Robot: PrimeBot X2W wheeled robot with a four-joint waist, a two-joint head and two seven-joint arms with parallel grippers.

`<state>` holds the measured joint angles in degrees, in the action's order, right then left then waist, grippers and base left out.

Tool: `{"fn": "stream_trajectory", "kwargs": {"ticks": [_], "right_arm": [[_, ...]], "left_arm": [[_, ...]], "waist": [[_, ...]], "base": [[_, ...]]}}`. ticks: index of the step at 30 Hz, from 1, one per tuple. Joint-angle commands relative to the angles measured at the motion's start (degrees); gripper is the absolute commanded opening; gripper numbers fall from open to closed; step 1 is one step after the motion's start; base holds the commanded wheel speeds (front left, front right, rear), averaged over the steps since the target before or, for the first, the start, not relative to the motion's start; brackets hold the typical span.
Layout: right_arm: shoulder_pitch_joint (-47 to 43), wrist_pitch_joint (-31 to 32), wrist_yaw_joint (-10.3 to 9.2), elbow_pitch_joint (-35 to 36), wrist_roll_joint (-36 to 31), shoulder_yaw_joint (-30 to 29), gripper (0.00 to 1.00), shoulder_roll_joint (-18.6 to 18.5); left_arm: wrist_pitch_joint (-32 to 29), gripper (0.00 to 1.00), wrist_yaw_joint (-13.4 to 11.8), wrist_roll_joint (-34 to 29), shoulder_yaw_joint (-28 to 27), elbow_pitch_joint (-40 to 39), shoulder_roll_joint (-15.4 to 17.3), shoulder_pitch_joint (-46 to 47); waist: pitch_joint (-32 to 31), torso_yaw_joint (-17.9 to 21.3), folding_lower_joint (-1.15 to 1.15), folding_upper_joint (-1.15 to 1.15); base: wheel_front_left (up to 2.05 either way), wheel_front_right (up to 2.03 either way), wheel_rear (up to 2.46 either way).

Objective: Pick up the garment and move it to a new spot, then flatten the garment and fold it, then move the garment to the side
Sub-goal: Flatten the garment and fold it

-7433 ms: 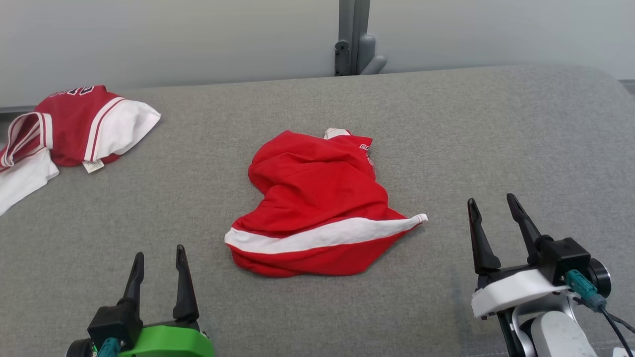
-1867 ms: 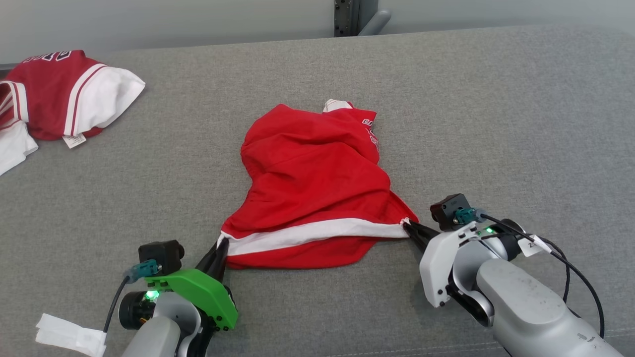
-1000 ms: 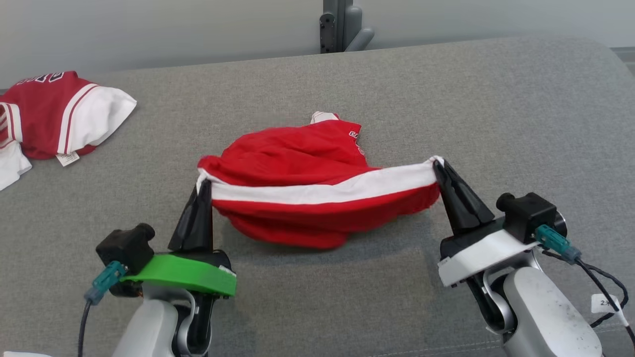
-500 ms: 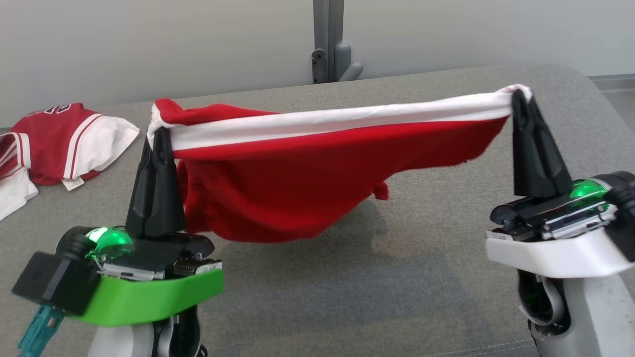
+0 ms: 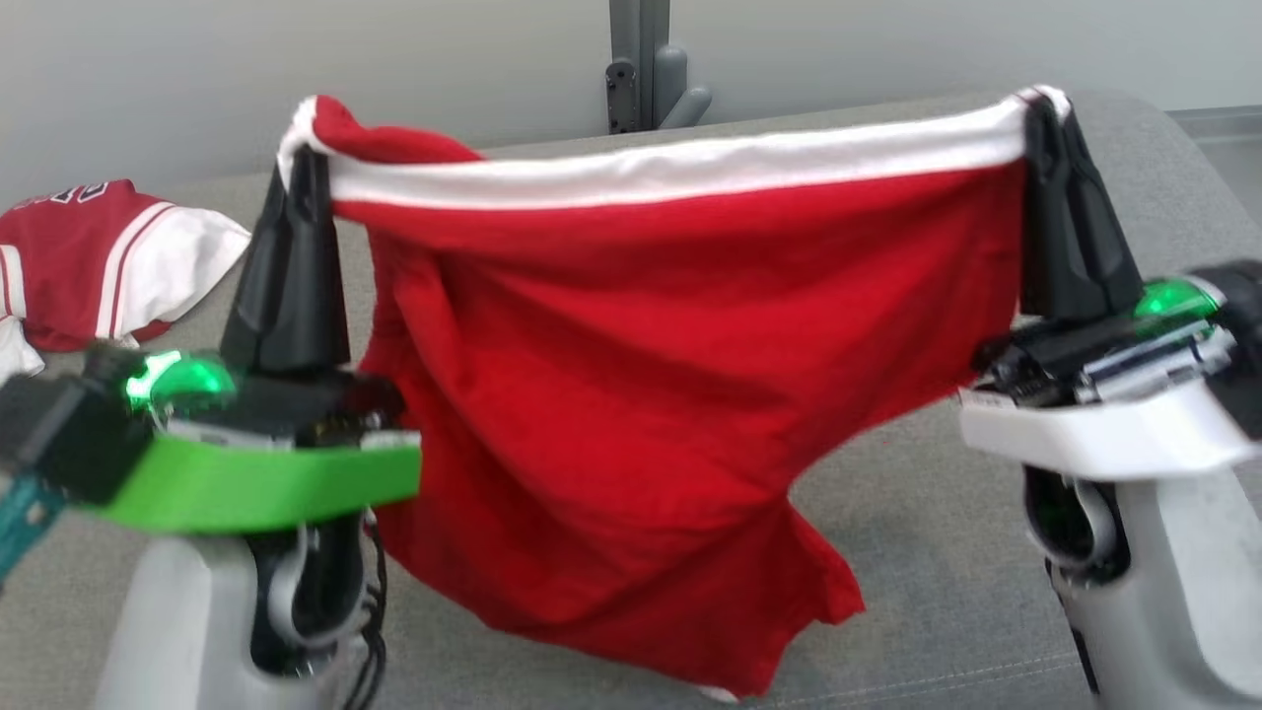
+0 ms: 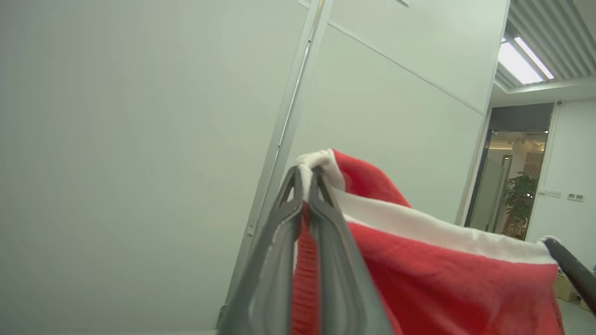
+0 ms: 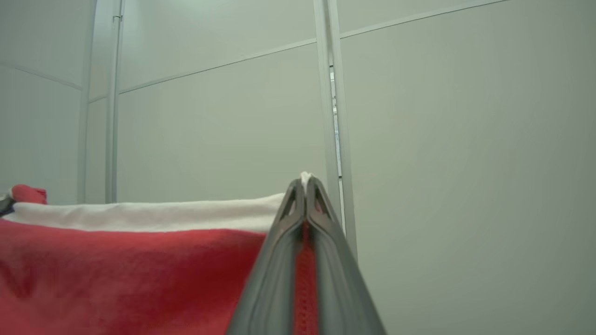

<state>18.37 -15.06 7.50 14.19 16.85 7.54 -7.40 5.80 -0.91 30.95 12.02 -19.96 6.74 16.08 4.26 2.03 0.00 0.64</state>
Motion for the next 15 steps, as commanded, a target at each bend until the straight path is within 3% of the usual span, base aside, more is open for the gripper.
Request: {"fn": "stream_trajectory", "kwargs": {"ticks": [1, 2, 8, 12, 15], "right_arm": [[6.4, -0.2, -0.03, -4.9, 0.0, 1.7, 0.0, -1.8], [6.4, -0.2, -0.03, -4.9, 0.0, 1.7, 0.0, -1.8], [30.0, -0.2, -0.03, -21.8, -0.9, 3.6, 0.0, -1.9], [41.7, -0.2, -0.05, -28.9, -5.2, -1.0, 0.0, 0.1], [43.6, -0.2, -0.06, -31.1, -7.9, -4.5, 0.0, 1.8]], "left_arm": [[-0.9, 0.0, 0.9, 0.4, -1.4, 4.4, 1.5, 6.2], [-0.9, 0.0, 0.9, 0.4, -1.4, 4.4, 1.5, 6.2], [-2.3, 0.0, 3.0, -3.0, -1.9, 23.2, 4.2, 29.6], [1.6, 0.0, 1.9, -5.4, -2.6, 34.2, 3.2, 43.4], [4.4, 0.0, 1.8, -5.5, -2.8, 41.4, 1.7, 47.5]], "waist": [[3.1, 0.1, 0.0, -0.64], [3.1, 0.1, 0.0, -0.64], [6.7, -0.2, 0.0, -0.64], [8.1, -1.1, 0.0, -0.64], [9.6, -1.9, 0.0, -0.64]], "base": [[0.0, 0.0, 0.0], [0.0, 0.0, 0.0], [0.0, 0.0, 0.0], [0.0, 0.0, 0.0], [0.0, 0.0, 0.0]]}}
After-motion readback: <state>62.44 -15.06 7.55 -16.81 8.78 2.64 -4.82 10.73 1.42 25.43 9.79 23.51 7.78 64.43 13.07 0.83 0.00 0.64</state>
